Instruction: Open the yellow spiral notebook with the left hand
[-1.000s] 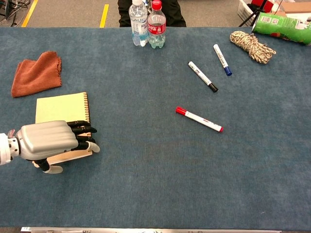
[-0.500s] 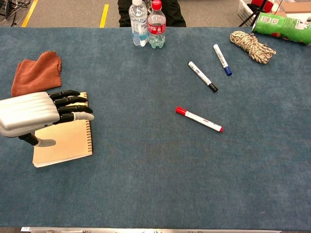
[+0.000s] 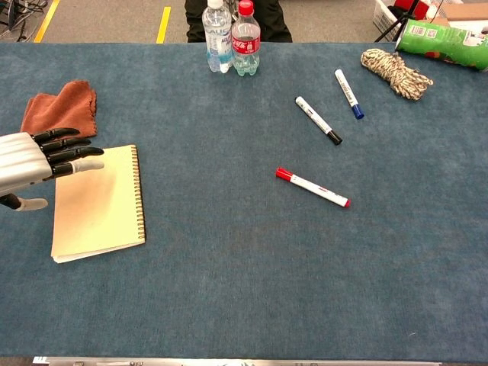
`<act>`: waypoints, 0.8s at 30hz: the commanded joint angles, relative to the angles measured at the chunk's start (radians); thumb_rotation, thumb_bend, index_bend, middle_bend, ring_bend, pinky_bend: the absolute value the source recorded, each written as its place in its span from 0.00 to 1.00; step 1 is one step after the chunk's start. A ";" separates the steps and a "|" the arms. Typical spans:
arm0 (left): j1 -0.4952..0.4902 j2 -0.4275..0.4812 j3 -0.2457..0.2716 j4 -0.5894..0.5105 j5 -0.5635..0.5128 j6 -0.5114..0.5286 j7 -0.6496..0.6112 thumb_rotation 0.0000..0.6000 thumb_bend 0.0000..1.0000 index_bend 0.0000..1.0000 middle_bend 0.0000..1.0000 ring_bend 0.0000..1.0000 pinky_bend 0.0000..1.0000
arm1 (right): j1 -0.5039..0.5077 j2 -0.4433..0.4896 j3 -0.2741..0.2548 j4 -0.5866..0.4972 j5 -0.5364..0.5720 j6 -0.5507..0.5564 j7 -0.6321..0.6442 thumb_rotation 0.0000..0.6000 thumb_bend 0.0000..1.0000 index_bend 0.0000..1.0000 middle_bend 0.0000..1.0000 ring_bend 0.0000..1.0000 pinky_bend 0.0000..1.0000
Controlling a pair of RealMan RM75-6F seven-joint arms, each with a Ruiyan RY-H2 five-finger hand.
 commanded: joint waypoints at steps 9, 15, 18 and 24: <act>0.080 -0.134 0.025 0.294 -0.012 0.075 -0.142 1.00 0.20 0.00 0.00 0.00 0.00 | 0.009 -0.001 -0.001 -0.018 -0.002 -0.009 -0.024 1.00 0.27 0.38 0.30 0.18 0.30; 0.094 -0.171 0.031 0.341 -0.017 0.092 -0.184 1.00 0.20 0.00 0.00 0.00 0.00 | 0.009 0.002 -0.001 -0.026 -0.002 -0.006 -0.033 1.00 0.27 0.38 0.30 0.18 0.30; 0.089 -0.181 0.032 0.341 -0.012 0.102 -0.188 1.00 0.20 0.00 0.00 0.00 0.00 | 0.007 0.003 -0.001 -0.029 -0.001 -0.003 -0.034 1.00 0.27 0.38 0.30 0.18 0.30; 0.068 -0.188 0.028 0.300 -0.014 0.093 -0.205 1.00 0.20 0.00 0.00 0.00 0.00 | 0.000 0.007 -0.001 -0.027 0.004 0.008 -0.028 1.00 0.27 0.38 0.30 0.18 0.30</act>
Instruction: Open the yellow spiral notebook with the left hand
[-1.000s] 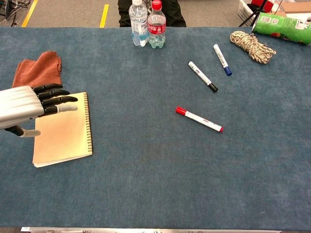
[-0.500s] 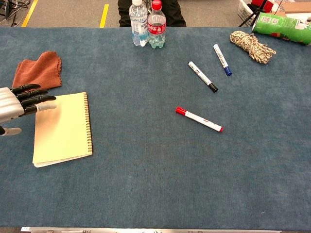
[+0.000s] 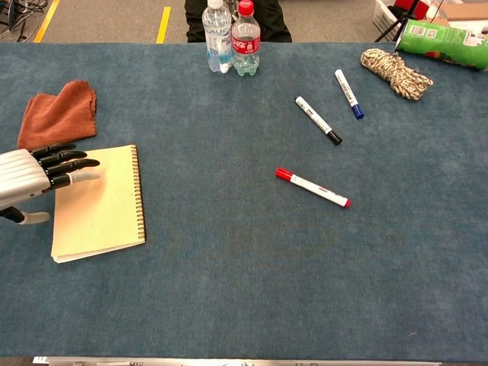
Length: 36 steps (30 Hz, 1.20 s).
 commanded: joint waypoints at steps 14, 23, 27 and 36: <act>-0.043 -0.010 -0.014 -0.116 -0.023 -0.040 -0.039 1.00 0.20 0.00 0.00 0.00 0.00 | -0.012 0.002 0.001 0.012 0.006 0.015 0.020 1.00 0.27 0.38 0.30 0.18 0.30; -0.048 -0.001 -0.038 -0.208 -0.070 -0.054 -0.126 1.00 0.20 0.08 0.00 0.00 0.00 | -0.011 -0.001 0.002 0.015 0.006 0.015 0.021 1.00 0.27 0.38 0.30 0.18 0.30; -0.053 0.007 -0.042 -0.250 -0.079 -0.063 -0.145 1.00 0.22 0.26 0.02 0.00 0.00 | -0.013 -0.002 0.002 0.018 0.005 0.018 0.024 1.00 0.27 0.38 0.30 0.18 0.30; -0.065 0.049 -0.066 -0.372 -0.095 -0.047 -0.167 1.00 0.29 0.54 0.17 0.00 0.00 | -0.015 -0.003 0.002 0.024 0.005 0.022 0.030 1.00 0.27 0.38 0.30 0.18 0.30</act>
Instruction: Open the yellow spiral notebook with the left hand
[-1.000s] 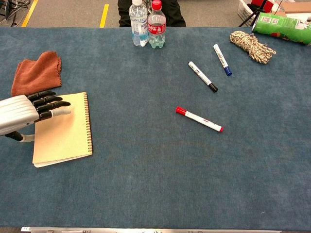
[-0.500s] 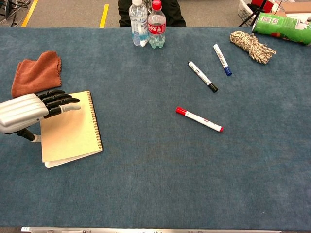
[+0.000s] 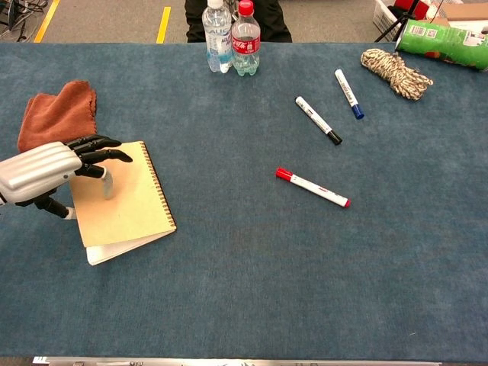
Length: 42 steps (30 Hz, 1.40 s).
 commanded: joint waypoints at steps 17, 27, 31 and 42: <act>-0.095 0.122 -0.103 -0.367 -0.050 -0.073 0.065 1.00 0.29 0.46 0.17 0.00 0.00 | -0.007 -0.012 0.001 0.031 0.001 0.010 0.035 1.00 0.27 0.38 0.30 0.18 0.30; -0.142 0.079 -0.170 -0.445 -0.102 -0.158 0.150 1.00 0.29 0.34 0.15 0.00 0.00 | -0.021 -0.015 0.000 0.054 0.008 0.023 0.061 1.00 0.27 0.38 0.30 0.18 0.30; -0.152 0.063 -0.186 -0.461 -0.126 -0.184 0.163 1.00 0.29 0.30 0.13 0.00 0.00 | -0.027 -0.014 -0.001 0.062 0.011 0.026 0.070 1.00 0.27 0.38 0.30 0.18 0.30; -0.166 -0.012 -0.222 -0.474 -0.190 -0.237 0.186 1.00 0.29 0.21 0.09 0.00 0.00 | -0.032 -0.018 0.000 0.079 0.013 0.026 0.088 1.00 0.27 0.38 0.30 0.18 0.30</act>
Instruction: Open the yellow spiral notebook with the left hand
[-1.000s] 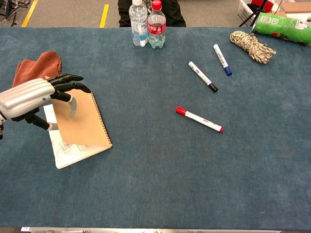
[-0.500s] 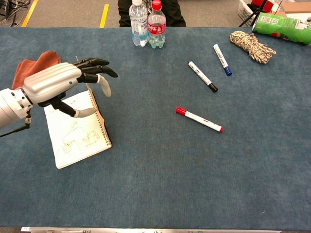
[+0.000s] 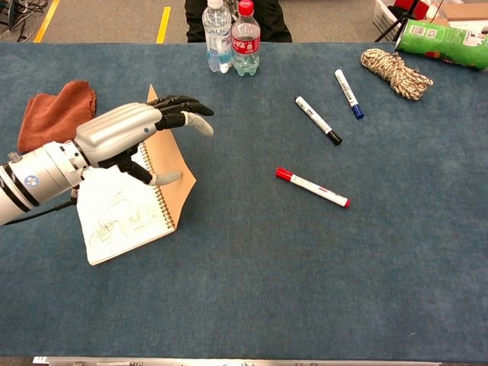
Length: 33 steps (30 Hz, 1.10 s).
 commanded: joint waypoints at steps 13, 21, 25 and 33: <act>-0.019 -0.120 -0.037 0.043 -0.078 -0.064 0.023 1.00 0.29 0.19 0.08 0.00 0.00 | -0.010 0.000 0.003 0.017 0.011 0.002 0.020 1.00 0.27 0.38 0.30 0.18 0.30; -0.021 -0.203 -0.026 0.131 -0.105 -0.105 0.066 1.00 0.29 0.17 0.07 0.00 0.00 | -0.014 -0.001 0.003 0.022 0.014 0.002 0.025 1.00 0.27 0.38 0.30 0.18 0.30; -0.016 -0.220 -0.020 0.169 -0.107 -0.108 0.091 1.00 0.29 0.16 0.06 0.00 0.00 | -0.018 0.000 0.003 0.023 0.015 0.005 0.028 1.00 0.27 0.38 0.30 0.18 0.30; 0.045 -0.086 0.013 0.089 -0.073 0.001 0.122 1.00 0.29 0.16 0.06 0.00 0.00 | -0.016 0.002 0.000 0.024 0.014 -0.008 0.026 1.00 0.27 0.38 0.30 0.18 0.30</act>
